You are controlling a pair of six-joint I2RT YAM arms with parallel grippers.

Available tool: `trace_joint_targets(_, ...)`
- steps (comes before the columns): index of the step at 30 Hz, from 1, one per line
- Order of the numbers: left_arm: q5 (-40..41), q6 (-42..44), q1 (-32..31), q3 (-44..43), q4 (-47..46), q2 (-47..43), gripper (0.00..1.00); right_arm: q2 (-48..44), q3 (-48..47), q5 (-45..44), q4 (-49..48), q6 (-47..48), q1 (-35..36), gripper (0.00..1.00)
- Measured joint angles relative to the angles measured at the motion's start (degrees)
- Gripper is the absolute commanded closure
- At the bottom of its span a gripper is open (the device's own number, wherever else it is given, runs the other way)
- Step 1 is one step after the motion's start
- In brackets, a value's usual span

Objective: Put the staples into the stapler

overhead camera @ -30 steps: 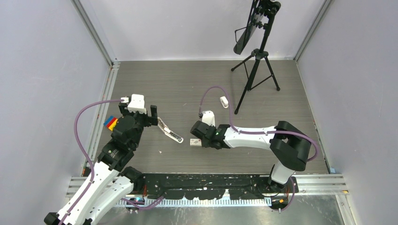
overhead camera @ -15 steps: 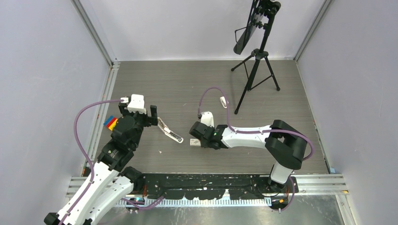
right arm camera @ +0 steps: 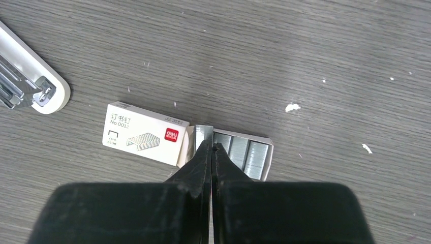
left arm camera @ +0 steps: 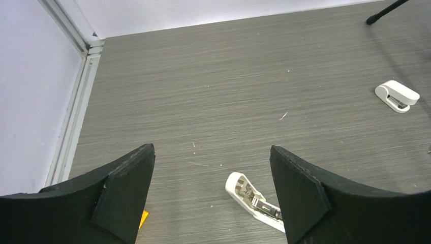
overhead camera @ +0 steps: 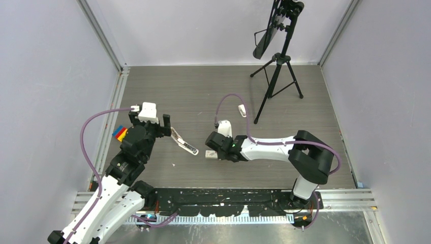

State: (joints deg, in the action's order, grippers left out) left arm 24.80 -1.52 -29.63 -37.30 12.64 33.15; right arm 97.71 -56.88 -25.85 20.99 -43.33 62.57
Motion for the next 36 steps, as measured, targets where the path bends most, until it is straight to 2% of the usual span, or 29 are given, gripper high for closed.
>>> trace_joint_targets(4,-0.6,0.0,0.0,0.0,0.0,0.2,0.15,-3.2,1.8,-0.6,-0.5,0.3,0.0,1.0)
trace_joint_targets(12,-5.6,-0.7,0.0,0.0,0.0,1.5,0.15,-14.8,9.1,-0.8,-7.6,1.9,-0.9,0.99)
trace_joint_targets(15,-8.0,-1.1,0.0,0.0,0.0,2.5,0.15,-16.6,10.5,-0.6,-8.5,2.3,-1.4,0.88)
trace_joint_targets(19,-9.3,-1.3,-0.1,0.0,0.1,3.7,0.15,-15.9,9.7,0.2,-7.0,2.5,-1.9,0.77)
trace_joint_targets(24,-9.7,-1.4,-0.1,0.0,0.5,4.4,0.15,-11.1,5.2,2.2,-3.6,2.4,-1.9,0.68)
trace_joint_targets(36,-9.4,-1.3,-0.1,0.0,0.5,4.4,0.15,-3.5,0.9,4.3,0.2,2.5,-1.9,0.69)
